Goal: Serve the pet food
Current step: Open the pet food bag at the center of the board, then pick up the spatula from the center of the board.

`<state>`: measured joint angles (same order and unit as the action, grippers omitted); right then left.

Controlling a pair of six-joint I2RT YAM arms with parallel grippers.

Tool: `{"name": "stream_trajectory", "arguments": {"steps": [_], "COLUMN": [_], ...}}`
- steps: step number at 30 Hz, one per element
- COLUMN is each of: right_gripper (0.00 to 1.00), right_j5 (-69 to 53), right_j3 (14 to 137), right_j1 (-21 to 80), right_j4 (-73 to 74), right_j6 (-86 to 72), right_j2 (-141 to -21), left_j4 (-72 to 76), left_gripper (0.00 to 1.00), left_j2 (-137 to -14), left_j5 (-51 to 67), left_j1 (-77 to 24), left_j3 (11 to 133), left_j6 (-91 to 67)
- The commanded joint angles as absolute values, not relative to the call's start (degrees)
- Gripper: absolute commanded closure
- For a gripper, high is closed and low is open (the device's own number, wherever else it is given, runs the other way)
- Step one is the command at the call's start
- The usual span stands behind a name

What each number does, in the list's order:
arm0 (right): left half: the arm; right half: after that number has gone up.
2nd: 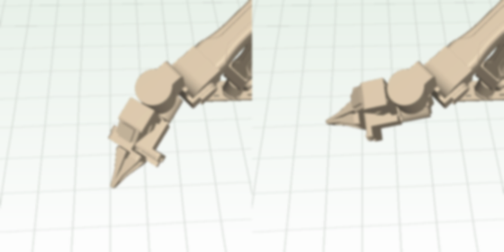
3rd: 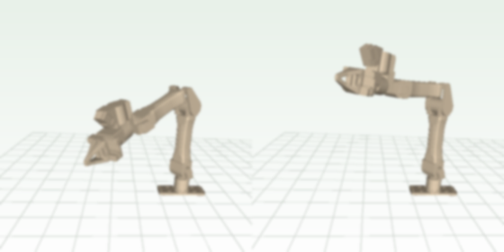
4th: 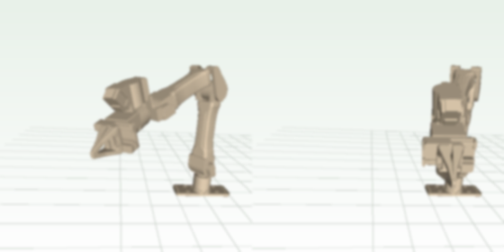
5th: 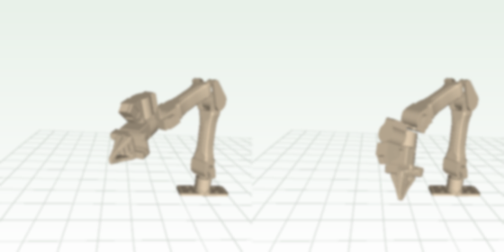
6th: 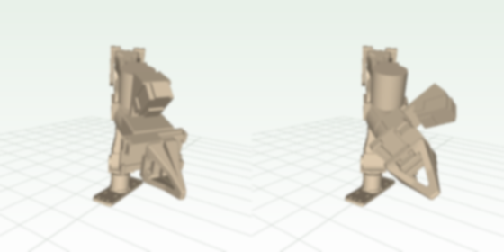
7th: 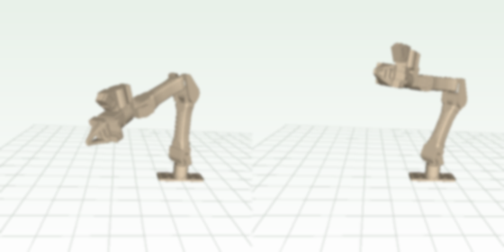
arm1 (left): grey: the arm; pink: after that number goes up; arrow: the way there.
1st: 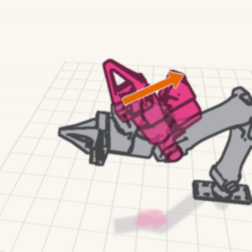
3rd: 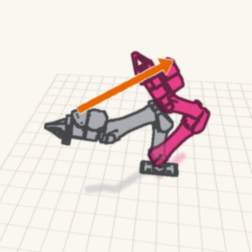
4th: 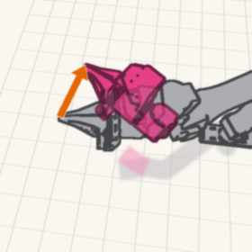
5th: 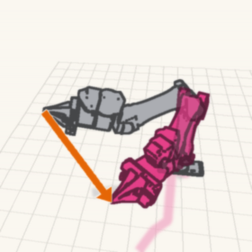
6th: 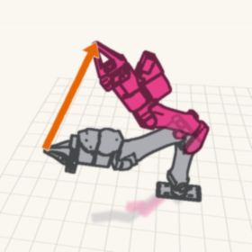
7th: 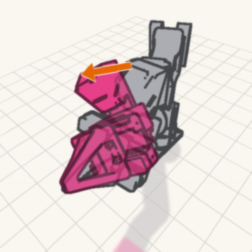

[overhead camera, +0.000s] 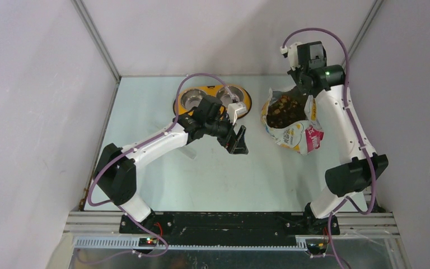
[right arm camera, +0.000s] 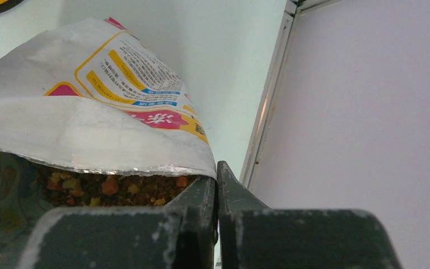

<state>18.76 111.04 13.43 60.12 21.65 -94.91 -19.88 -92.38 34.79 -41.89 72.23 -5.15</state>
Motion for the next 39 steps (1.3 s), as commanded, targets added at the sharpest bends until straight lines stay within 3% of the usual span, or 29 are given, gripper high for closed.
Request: {"name": "stream_trajectory", "arguments": {"steps": [1, 5, 10, 16, 26, 30, 34, 39], "right_gripper": [1.0, 0.99, 0.67, 0.48, 0.33, 0.25, 0.21, 0.21], "right_j5": [24.9, 23.8, 24.4, 25.6, 20.6, 10.1, -10.7, -14.7], "right_j3": [111.5, 107.5, 102.5, 103.1, 104.6, 100.7, 95.9, 93.0], "right_j1": [15.8, 18.2, 19.9, 19.9, 21.0, 24.6, 27.9, 36.8], "right_j4": [41.3, 40.9, 39.5, 39.7, 40.8, 41.3, 44.3, 46.6], "right_j6": [23.6, 23.2, 24.1, 25.1, 23.2, 23.7, 23.4, 25.0], "right_j2": [-88.4, -86.6, -85.1, -86.1, -83.4, -77.5, -73.0, -77.0], "left_j4": [-19.1, -19.5, -20.0, -19.6, -25.4, -27.7, -27.6, -25.5], "left_gripper": [0.02, 0.02, 0.0, 0.0, 0.0, 0.0, 0.0, 0.0], "left_j2": [-91.9, -91.7, -90.4, -87.7, -81.2, -77.7, -74.1, -70.7], "left_j5": [35.8, 33.7, 29.1, 27.0, 18.6, 14.0, 12.7, 18.6], "left_j1": [-42.3, -42.3, -41.2, -36.9, -26.9, -22.5, -14.4, -2.9], "left_j3": [75.2, 75.5, 76.0, 76.1, 77.6, 75.3, 69.5, 60.8], "left_j6": [-5.7, -5.0, -4.1, -3.3, 6.7, 9.2, 6.5, 6.2]}}
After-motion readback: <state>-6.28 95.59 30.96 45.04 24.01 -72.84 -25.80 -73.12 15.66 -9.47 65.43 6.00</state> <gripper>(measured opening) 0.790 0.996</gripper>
